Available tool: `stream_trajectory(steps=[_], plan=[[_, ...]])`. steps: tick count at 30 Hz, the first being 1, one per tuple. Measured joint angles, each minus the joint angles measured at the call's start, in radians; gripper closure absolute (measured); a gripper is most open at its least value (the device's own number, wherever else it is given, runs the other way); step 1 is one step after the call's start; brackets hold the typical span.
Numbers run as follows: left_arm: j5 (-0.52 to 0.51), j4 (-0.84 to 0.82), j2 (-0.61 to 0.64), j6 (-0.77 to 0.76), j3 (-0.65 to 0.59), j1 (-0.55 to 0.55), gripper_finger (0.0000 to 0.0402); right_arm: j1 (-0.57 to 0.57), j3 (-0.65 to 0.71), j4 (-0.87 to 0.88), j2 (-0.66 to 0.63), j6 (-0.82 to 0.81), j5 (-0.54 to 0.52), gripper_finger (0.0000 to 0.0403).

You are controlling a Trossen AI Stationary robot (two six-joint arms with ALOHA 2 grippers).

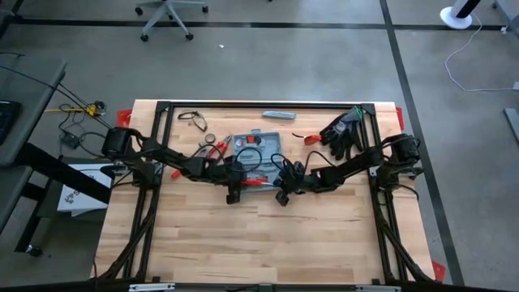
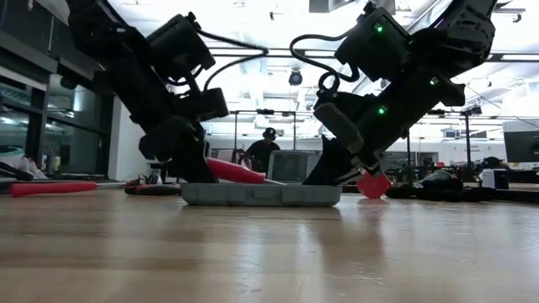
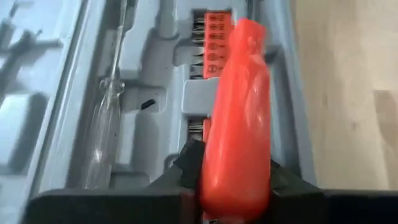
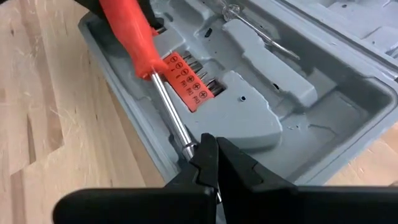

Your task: Prefit tool cases

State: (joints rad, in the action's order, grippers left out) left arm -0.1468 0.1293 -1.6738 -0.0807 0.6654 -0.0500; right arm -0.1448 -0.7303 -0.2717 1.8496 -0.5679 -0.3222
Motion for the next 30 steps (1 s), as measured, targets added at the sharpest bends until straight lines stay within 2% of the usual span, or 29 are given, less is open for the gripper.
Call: stream_trajectory(steps=[11, 13, 15, 17, 30], plan=[[-0.087, -0.049, 0.109, 0.009, -0.002, -0.046, 0.0354, 0.0, 0.0, -0.008, 0.001, 0.0, 0.007, 0.0402], [-0.088, -0.045, 0.125, 0.008, -0.001, -0.051, 0.0367, 0.0, -0.001, -0.008, 0.001, 0.007, 0.007, 0.0402], [-0.077, -0.044, 0.134, 0.006, -0.001, -0.047, 0.0397, 0.0, -0.001, -0.008, 0.001, 0.012, 0.007, 0.0402], [-0.072, -0.05, 0.133, 0.008, -0.001, -0.047, 0.0401, 0.0, -0.001, -0.011, 0.001, 0.021, 0.007, 0.0402], [0.001, 0.028, 0.132, 0.12, -0.001, -0.047, 0.036, 0.0, 0.001, -0.051, 0.003, 0.034, 0.008, 0.0402]])
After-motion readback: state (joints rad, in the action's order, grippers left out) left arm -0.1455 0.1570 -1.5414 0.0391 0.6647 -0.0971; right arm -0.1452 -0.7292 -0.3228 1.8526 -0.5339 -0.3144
